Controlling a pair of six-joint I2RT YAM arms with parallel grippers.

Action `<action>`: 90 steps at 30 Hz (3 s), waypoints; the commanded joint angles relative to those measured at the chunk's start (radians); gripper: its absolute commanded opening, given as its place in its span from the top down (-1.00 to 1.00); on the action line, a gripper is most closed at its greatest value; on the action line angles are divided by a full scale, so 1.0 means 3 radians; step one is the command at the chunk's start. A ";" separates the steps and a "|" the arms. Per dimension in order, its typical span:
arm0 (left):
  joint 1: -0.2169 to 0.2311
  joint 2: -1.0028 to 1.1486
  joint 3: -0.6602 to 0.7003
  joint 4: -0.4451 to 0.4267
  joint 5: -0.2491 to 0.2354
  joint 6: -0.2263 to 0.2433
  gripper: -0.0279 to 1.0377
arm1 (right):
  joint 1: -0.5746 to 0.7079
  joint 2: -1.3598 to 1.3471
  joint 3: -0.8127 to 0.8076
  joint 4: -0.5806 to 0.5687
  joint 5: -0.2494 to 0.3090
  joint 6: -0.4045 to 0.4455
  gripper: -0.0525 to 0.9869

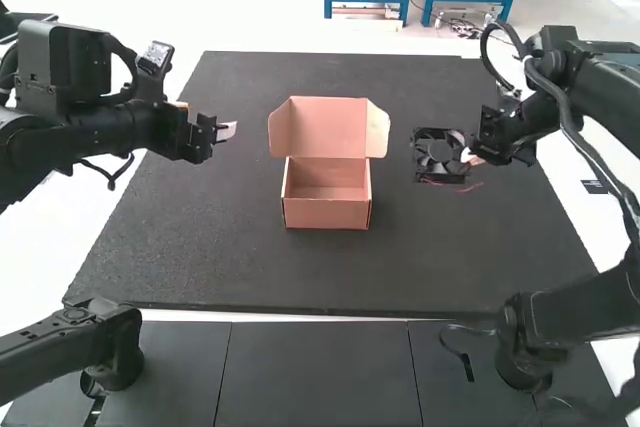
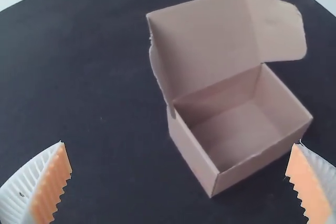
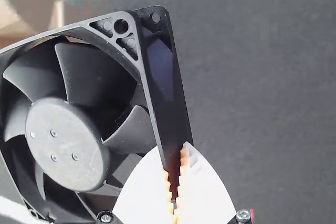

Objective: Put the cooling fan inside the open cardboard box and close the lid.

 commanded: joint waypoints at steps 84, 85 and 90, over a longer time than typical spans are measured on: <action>0.0042 0.0036 -0.0122 0.0066 -0.0028 -0.0126 -0.86 | 0.1668 0.1855 0.0871 0.0887 0.0130 0.1498 0.94; 0.0042 0.0036 -0.0122 0.0071 -0.0028 -0.0126 -0.86 | 0.1668 0.1870 0.0871 0.0897 0.0146 0.1483 0.94; 0.0042 0.0031 -0.0122 0.0071 -0.0028 -0.0137 -0.86 | 0.1668 0.1932 0.0861 0.0923 0.0192 0.1416 0.94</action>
